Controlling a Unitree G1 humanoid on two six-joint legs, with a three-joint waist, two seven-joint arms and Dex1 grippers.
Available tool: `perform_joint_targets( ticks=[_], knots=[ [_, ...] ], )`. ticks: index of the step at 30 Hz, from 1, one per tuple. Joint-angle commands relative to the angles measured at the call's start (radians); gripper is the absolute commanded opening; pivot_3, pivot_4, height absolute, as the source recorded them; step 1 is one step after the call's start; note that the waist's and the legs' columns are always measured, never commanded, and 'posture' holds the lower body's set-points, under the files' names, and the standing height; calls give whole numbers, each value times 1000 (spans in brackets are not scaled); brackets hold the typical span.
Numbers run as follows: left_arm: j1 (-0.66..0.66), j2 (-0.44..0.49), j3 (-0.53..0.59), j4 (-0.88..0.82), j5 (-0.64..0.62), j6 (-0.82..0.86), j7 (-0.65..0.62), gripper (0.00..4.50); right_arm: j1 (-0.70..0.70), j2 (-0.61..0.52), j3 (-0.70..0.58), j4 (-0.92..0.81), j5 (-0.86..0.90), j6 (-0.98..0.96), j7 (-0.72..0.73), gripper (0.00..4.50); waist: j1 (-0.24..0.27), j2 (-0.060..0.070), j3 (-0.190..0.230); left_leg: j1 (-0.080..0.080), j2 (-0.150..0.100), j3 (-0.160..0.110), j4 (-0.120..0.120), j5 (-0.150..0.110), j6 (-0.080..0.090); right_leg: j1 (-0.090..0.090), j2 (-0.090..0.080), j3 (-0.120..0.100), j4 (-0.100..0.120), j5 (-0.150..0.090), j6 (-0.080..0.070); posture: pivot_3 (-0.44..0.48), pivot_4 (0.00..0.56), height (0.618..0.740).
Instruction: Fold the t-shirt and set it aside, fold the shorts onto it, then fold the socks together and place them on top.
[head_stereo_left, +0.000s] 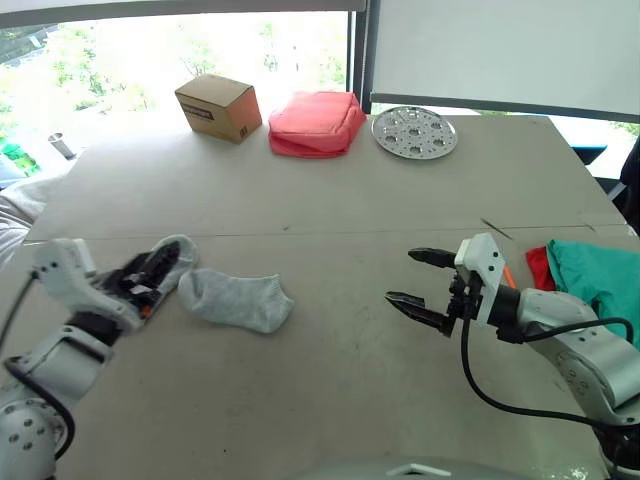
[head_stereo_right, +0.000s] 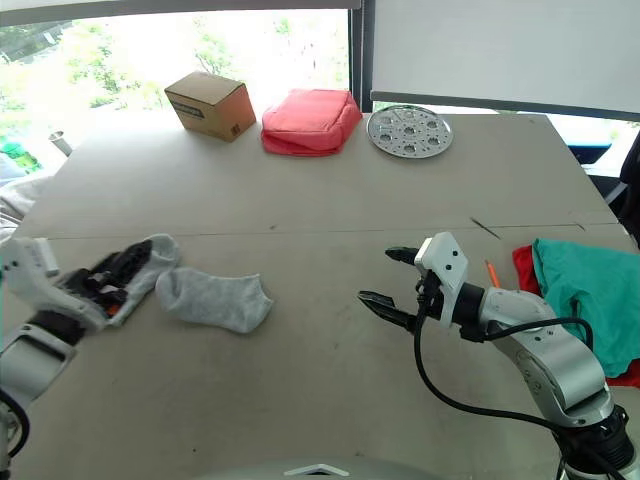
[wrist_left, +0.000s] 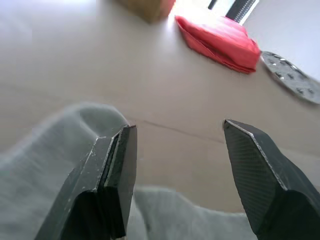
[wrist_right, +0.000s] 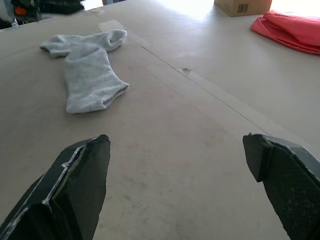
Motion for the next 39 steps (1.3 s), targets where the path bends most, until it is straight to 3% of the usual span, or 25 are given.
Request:
perform_joint_targets(
  ticks=[1, 4, 9, 12, 17, 20, 25, 30, 35, 39],
  knots=[
    [11, 47, -50, -156, 48, -1, -138, 2971, -14, 8, 1, -3, -11, -45, 19, 4500, 3, 1, 0, 0, 0, 0, 0, -1, -3, 0, -1, 0, 0, 0, 0, 0, 150, 739],
    [50, 88, -220, -254, 138, 40, -215, 2971, -24, 7, 10, 8, -20, -73, 47, 4500, 0, 2, 1, 0, 0, 0, 0, -2, -3, 0, -1, 0, 0, 0, 0, 0, 150, 739],
    [48, 75, -500, -221, 489, -19, -184, 2971, -10, -15, -10, -10, -23, -94, 71, 4500, -4, 4, 1, 1, 0, 2, -1, 1, 1, 0, 2, 2, 0, 0, 0, 0, 150, 739],
    [37, 42, -589, -190, 629, -15, -138, 2971, 3, -29, -29, -28, -15, -85, 68, 4500, -3, 3, 1, 1, 1, 1, -1, 1, 1, 0, 2, 1, 0, 0, 1, 0, 150, 739],
    [29, -14, -654, -160, 724, 30, -120, 2971, 14, -40, -40, -46, -11, -73, 59, 4500, -1, 4, 1, 1, 1, 1, -1, 1, 1, 0, 0, 1, 0, -2, 4, 0, 150, 739],
    [7, -43, -688, -146, 732, 0, -181, 2258, 11, -42, -41, -49, -8, -68, 54, 4500, 0, 4, 0, 1, 1, 0, -1, 0, 1, 0, 0, 0, 0, -3, 4, 0, 150, 739],
    [-79, -127, -714, -121, 634, -25, -334, 61, 4, -45, -47, -52, -7, -59, 44, 4500, 7, 3, 0, 0, 0, 0, 0, 1, 1, 0, -1, 0, 0, -2, 4, 0, 150, 739],
    [-219, -130, -786, -62, 606, -21, -507, 61, 9, -52, -57, -64, -6, -48, 33, 4500, 6, 2, -1, -1, 1, 0, 0, 1, 2, 0, 0, -1, 0, -1, 2, 0, 150, 739],
    [-338, -110, -897, 38, 706, -94, -638, 61, 20, -61, -76, -90, -3, -31, 16, 4500, 4, 1, -2, -1, 0, 0, 0, 1, 2, 0, 1, -1, 0, -1, 1, 0, 150, 739],
    [-334, -102, -799, 36, 610, -73, -695, 1639, 35, -66, -83, -104, -1, -26, 10, 4500, -2, 1, -2, -1, 0, 0, 0, 1, 2, 0, 1, 0, 0, 0, 1, 0, 150, 739]
  ],
)
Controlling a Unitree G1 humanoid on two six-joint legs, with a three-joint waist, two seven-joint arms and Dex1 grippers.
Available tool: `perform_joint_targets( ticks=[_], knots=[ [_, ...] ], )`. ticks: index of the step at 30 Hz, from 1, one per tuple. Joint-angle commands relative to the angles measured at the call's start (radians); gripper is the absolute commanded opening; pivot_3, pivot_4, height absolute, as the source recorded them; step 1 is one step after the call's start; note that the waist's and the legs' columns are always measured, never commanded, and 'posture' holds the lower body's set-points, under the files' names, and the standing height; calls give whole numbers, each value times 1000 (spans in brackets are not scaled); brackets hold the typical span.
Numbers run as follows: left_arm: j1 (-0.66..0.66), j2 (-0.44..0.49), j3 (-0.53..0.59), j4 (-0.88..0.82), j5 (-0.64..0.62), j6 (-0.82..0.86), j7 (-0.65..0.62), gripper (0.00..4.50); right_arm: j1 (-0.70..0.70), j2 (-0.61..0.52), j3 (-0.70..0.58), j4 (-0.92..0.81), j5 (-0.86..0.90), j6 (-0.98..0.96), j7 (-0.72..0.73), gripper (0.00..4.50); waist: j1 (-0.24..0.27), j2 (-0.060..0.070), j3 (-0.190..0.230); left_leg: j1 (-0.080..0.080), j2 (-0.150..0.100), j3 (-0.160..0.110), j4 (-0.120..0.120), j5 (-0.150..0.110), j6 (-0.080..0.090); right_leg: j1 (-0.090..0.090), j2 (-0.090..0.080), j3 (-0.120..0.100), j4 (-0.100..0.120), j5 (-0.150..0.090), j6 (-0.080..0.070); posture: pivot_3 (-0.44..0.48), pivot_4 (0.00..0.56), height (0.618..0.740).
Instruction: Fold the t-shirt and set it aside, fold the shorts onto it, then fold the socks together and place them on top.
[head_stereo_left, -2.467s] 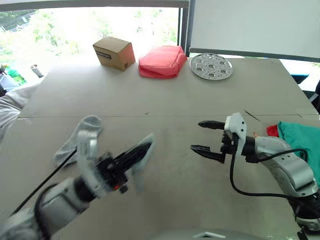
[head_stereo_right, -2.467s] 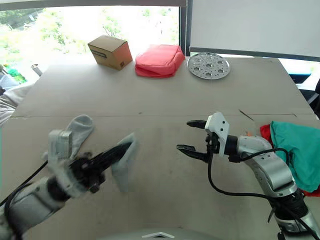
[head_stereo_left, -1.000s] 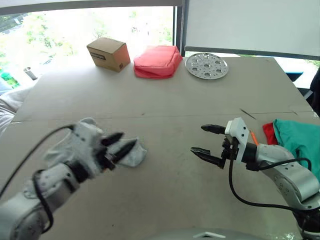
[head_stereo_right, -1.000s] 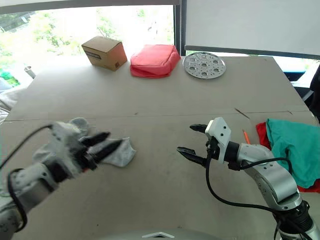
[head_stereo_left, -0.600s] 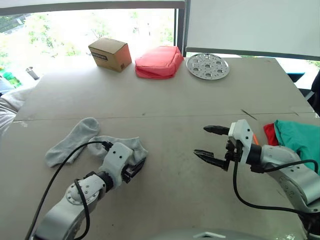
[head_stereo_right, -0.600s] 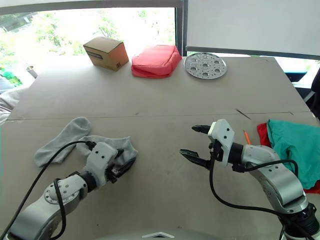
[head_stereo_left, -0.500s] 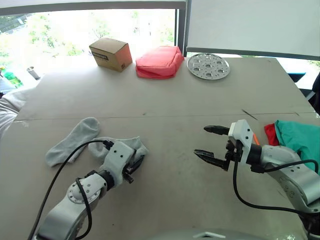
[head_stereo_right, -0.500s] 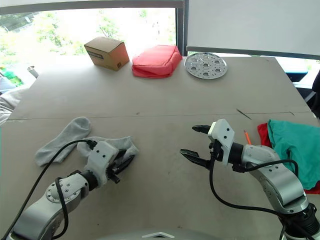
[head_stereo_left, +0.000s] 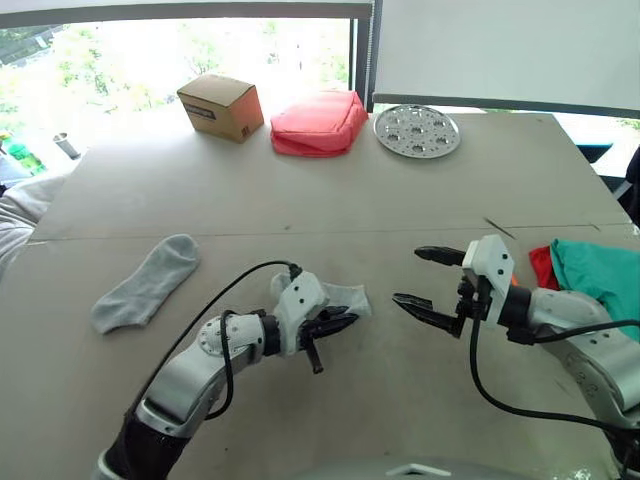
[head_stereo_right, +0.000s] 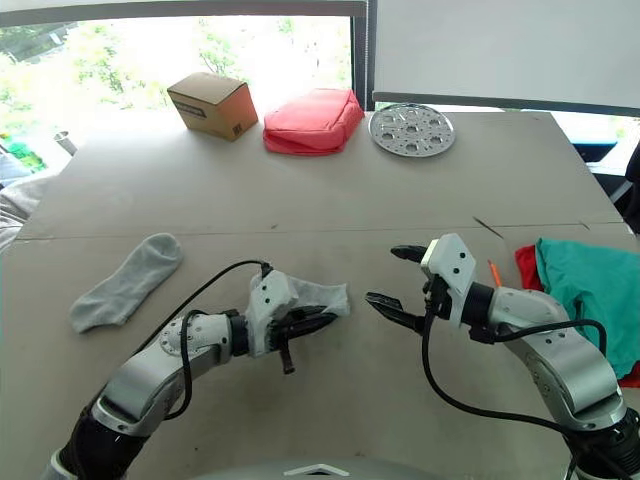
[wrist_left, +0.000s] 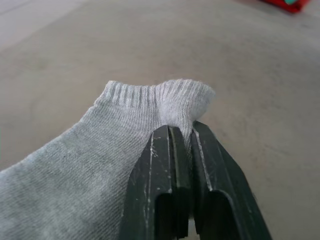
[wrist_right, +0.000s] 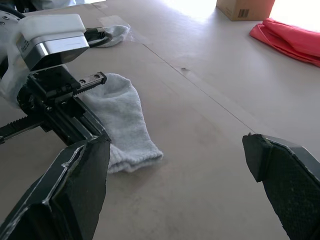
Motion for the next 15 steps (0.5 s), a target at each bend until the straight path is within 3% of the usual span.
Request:
perform_joint_targets(
  ticks=[1, 4, 8, 11, 13, 15],
  knots=[
    [36, 19, 159, -63, -155, 43, -42, 2228, 6, -9, -32, -42, 10, -5, -6, 4500, -2, 0, 0, 0, 1, 0, 0, 0, 0, 0, 0, 0, 0, -1, 2, 0, 150, 739],
    [107, 40, 308, -129, -289, 103, -41, 3130, 3, -4, -23, -30, 8, -15, -3, 4500, -6, 0, 0, 0, 1, 0, 0, 0, 0, 0, 0, 0, 0, -2, 4, 0, 150, 739],
    [251, 24, 685, -197, -522, 200, 123, 3130, -20, 19, 6, 14, -5, -45, 15, 4500, -6, 0, 1, 1, 3, 0, 0, 0, 0, -1, -1, 0, 0, -2, 4, 0, 150, 739],
    [411, 90, 892, -179, -390, 162, 92, 3130, -51, 48, 39, 66, -18, -75, 36, 4500, -2, 1, 2, 1, 2, -1, 0, 0, 0, 0, 0, -1, 0, -2, 4, 0, 150, 739],
    [493, 133, 948, -155, -309, 113, 35, 3130, -64, 60, 52, 88, -27, -87, 46, 4500, -2, -1, 2, 1, 1, -1, 0, 0, 0, 0, 0, -1, 1, -2, 4, 0, 150, 739],
    [552, 200, 997, -21, -146, -19, -8, 3130, -85, 77, 73, 117, -34, -103, 60, 4500, 2, 0, 2, 1, 0, 0, 0, 0, 0, 0, -1, -1, 0, -2, 4, 0, 150, 739]
  ],
)
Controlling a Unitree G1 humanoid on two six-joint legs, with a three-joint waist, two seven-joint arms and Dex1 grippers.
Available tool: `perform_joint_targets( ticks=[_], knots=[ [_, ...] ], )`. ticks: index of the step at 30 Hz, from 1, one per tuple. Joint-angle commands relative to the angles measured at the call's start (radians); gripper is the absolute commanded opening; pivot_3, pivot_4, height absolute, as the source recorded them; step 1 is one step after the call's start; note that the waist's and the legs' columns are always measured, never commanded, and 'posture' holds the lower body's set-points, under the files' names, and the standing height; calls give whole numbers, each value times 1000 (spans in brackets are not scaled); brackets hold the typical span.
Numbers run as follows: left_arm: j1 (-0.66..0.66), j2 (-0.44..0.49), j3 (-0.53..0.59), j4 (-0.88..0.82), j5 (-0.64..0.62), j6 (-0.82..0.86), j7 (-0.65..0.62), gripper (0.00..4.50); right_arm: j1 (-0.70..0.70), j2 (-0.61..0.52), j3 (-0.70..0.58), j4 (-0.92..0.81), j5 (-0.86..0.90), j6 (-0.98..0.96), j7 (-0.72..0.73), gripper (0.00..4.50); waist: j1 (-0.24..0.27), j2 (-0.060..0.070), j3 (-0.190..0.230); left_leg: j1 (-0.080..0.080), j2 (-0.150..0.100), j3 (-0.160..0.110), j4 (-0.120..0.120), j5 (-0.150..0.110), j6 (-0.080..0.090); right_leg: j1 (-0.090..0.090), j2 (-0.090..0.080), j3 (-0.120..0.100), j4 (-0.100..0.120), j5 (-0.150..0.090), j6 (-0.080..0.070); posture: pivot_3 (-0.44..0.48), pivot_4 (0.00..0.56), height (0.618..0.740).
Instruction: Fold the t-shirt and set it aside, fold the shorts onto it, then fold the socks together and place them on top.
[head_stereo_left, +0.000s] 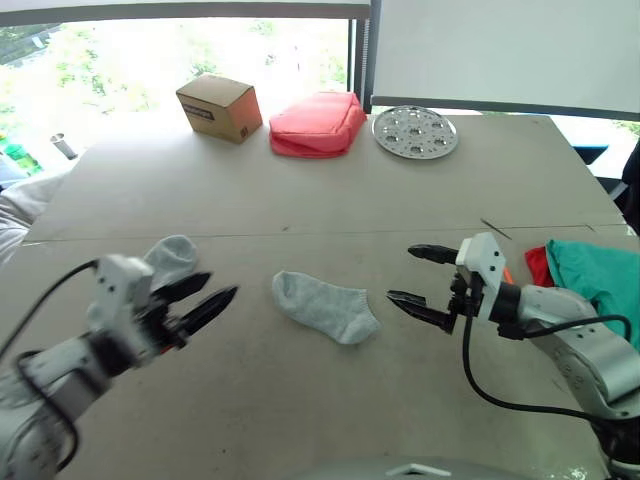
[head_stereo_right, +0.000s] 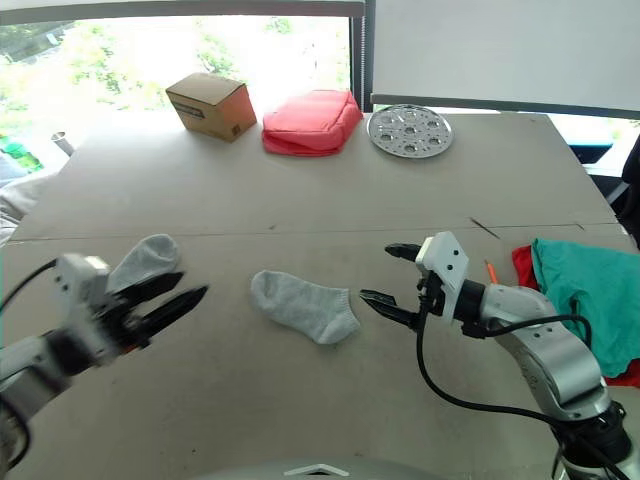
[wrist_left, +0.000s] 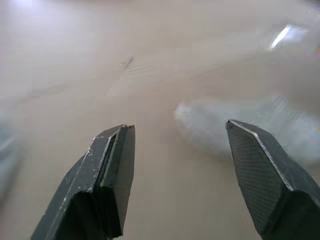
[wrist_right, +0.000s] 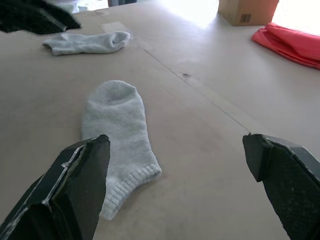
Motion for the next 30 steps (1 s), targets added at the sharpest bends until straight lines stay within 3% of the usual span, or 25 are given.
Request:
perform_joint_targets(
  ticks=[1, 7, 12, 21, 26, 29, 30],
  knots=[
    [71, 107, 84, 180, 271, -236, -80, 3130, -41, 26, 25, 29, -13, -45, 29, 4500, 2, 0, 0, 0, 0, 0, 0, 0, 0, 0, 0, 0, 0, 0, 0, 0, 150, 739],
    [48, 191, 74, 351, 415, -321, -105, 3130, -37, 28, 32, 16, 6, -60, 71, 4500, 1, 0, 0, -2, 0, -1, 0, -3, -4, -1, -1, -1, -1, 0, 0, 0, 150, 739],
    [-30, 200, 50, 421, 365, -251, -168, 3130, -21, -14, 42, -61, 54, -148, 233, 4500, -4, 1, 0, -1, 1, 0, -1, -3, -5, -2, -3, -2, 0, 0, 0, 0, 150, 739],
    [-195, 265, -98, 624, 379, -187, -287, 3130, -70, -29, 75, -51, 21, -198, 301, 4500, -4, 1, 0, -1, 2, 0, -1, -3, -5, -2, -1, -4, 0, 1, -1, 0, 150, 739],
    [-274, 293, -226, 778, 471, -231, -286, 3130, -61, -38, 77, -63, 14, -201, 305, 4500, 0, 1, 0, -1, 2, 0, -1, -3, -5, -2, -2, -4, 0, 2, -3, 0, 150, 739],
    [-296, 296, -266, 807, 468, -198, -307, 2350, -59, -38, 74, -63, 10, -200, 295, 4500, 0, 6, -2, 0, 2, 0, -1, -3, -5, -1, -3, -4, 1, 2, -3, 0, 150, 739],
    [-298, 294, -269, 802, 459, -180, -314, 1906, -58, -38, 73, -61, 7, -199, 290, 4500, -2, 7, -1, 0, 2, 0, -1, -3, -5, -1, -3, -4, 1, 2, -3, 0, 150, 739]
  ],
)
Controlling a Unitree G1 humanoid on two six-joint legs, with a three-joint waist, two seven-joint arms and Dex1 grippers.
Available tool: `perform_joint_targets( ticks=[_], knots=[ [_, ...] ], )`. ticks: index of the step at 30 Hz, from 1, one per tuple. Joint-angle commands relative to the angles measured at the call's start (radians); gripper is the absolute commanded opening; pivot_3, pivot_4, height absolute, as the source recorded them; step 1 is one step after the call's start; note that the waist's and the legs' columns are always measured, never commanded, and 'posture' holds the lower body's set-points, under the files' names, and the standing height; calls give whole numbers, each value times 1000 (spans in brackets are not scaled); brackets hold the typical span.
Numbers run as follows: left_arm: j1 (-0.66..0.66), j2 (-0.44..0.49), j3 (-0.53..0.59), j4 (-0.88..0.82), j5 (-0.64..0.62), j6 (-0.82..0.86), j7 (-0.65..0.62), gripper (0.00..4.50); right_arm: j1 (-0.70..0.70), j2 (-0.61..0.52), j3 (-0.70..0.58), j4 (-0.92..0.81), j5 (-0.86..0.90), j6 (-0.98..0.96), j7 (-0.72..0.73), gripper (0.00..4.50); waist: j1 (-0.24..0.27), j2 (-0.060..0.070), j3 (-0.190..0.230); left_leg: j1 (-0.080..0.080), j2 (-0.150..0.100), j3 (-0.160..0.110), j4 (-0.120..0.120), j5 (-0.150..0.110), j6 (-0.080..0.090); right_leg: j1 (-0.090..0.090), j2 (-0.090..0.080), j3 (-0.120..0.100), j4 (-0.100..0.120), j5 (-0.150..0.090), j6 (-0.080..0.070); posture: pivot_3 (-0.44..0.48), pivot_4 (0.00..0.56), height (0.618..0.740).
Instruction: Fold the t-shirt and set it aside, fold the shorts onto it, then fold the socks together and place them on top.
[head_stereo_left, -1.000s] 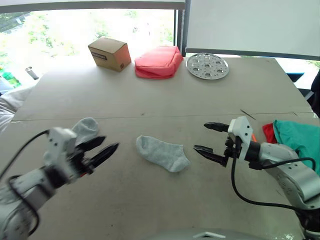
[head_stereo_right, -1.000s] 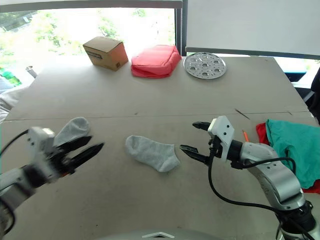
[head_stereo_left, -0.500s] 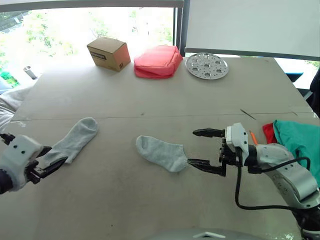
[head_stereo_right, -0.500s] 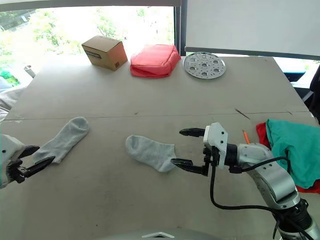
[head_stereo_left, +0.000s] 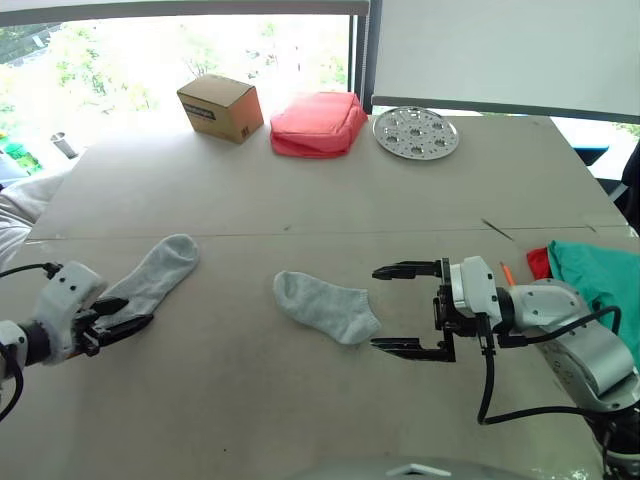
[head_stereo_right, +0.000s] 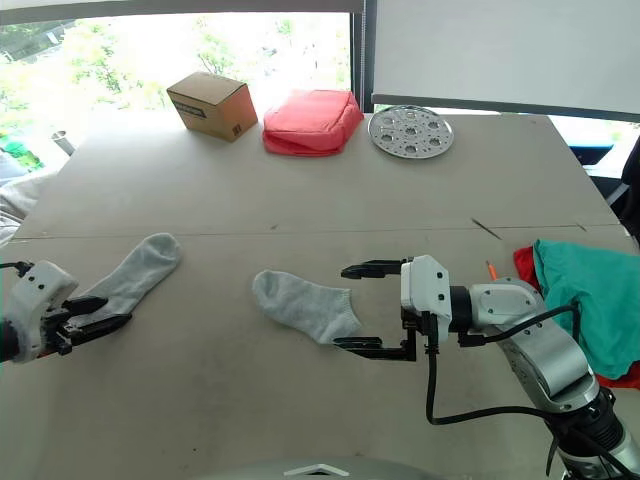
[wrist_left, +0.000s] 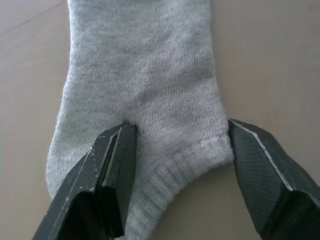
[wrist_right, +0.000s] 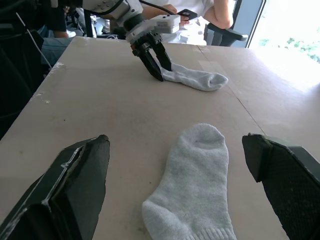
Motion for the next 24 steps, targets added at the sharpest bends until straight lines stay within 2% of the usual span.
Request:
perform_joint_targets(
  ticks=[1, 2, 3, 4, 6, 8, 10, 12, 13, 14, 16, 19, 21, 22, 23, 24],
  knots=[
    [2, -3, -35, 18, -4, 73, -18, 1392, -3, -4, -9, -34, -2, -17, -9, 4500, -2, 2, 1, 0, 0, 0, 0, 0, 0, 0, 0, 0, 0, 0, 0, 0, 150, 739],
    [-2, -10, -24, 3, -27, 111, -21, 959, -1, -4, -10, -34, -3, -16, -12, 4500, -3, 3, 1, 0, 0, 0, 0, 0, 0, 0, 0, 0, 0, 0, 0, 0, 150, 739],
    [-14, -21, 0, -30, -79, 203, -19, 615, 0, -3, -11, -32, -5, -16, -16, 4500, -3, 3, 1, 0, 0, 0, 0, 0, 0, 0, 0, 0, 0, -1, 1, 0, 150, 739],
    [-11, -23, 25, -94, -143, 316, -19, 84, 0, -2, -12, -28, -10, -17, -21, 4500, -2, 3, 1, 0, 0, 0, 0, 0, 0, 0, 0, 0, 0, -1, 1, 0, 150, 739],
    [-27, -42, 81, -241, -271, 551, 25, 84, -1, 0, -13, -21, -18, -17, -30, 4500, -2, 2, 1, 0, 0, 0, 0, 0, 1, 0, 0, 0, 0, -1, 2, 0, 150, 739],
    [-102, -94, 132, -385, -372, 802, 142, 84, -2, 4, -15, -14, -22, -16, -42, 4500, 3, 0, 2, 0, 0, 0, 0, 1, 1, 0, 0, 0, 0, -2, 4, 0, 150, 739],
    [-295, -249, 191, -507, -383, 1082, 309, 84, -8, 9, -14, -5, -27, -17, -50, 4500, 11, -2, 2, -1, 0, -3, 2, 2, 4, 1, 0, -2, 1, -2, 4, 0, 150, 739],
    [-490, -489, 241, -586, -372, 1209, 537, 84, -16, 16, -9, 8, -40, -22, -58, 4500, 21, -9, 1, -1, -2, -6, 4, 4, 3, 4, 2, -3, 1, 0, 7, 0, 150, 739],
    [-542, -571, 257, -605, -376, 1223, 622, 84, -20, 19, -5, 13, -47, -25, -60, 4500, 19, -10, 0, -1, -3, -7, 5, 4, 3, 4, 3, -3, 3, 1, 7, 0, 150, 739],
    [-612, -710, 266, -636, -353, 1223, 744, 84, -24, 22, -3, 16, -53, -27, -63, 4500, 18, -13, -2, 1, -3, -6, 4, 4, 2, 5, 3, -2, 2, 3, 4, 0, 150, 739],
    [-703, -902, 280, -678, -312, 1223, 927, 84, -28, 27, -1, 20, -65, -30, -70, 4500, 18, -16, -2, 2, -4, -7, 4, 6, -1, 8, 3, -2, 1, 3, 4, 0, 150, 739],
    [-785, -1106, 239, -692, -219, 1223, 1114, 84, -33, 26, -4, 25, -92, -17, -98, 4500, 15, -16, -2, 2, -5, -7, 4, 7, -2, 9, 3, -1, 1, 4, 3, 0, 150, 739],
    [-814, -1171, 229, -672, -182, 1223, 1163, 914, -40, 31, 0, 30, -106, 0, -120, 4500, 11, -16, -2, 2, -5, -7, 3, 7, -3, 9, 4, -1, 1, 3, 3, 0, 150, 739],
    [-825, -1194, 236, -667, -177, 1223, 1175, 1113, -42, 35, 3, 32, -117, 3, -134, 4500, 7, -16, -2, 2, -6, -7, 3, 7, -3, 9, 4, -1, 1, 3, 2, 0, 150, 739],
    [-827, -1192, 240, -662, -202, 1223, 1172, 1733, -47, 39, 10, 38, -136, 11, -153, 4500, 5, -16, -2, 2, -6, -7, 2, 7, -2, 9, 4, -1, 1, 2, 0, 0, 150, 739],
    [-824, -1180, 252, -661, -243, 1223, 1160, 2022, -51, 43, 17, 41, -145, 29, -168, 4500, 1, -16, -2, 2, -6, -7, 2, 7, -2, 9, 4, -1, 1, 2, 0, 0, 150, 739]
  ],
)
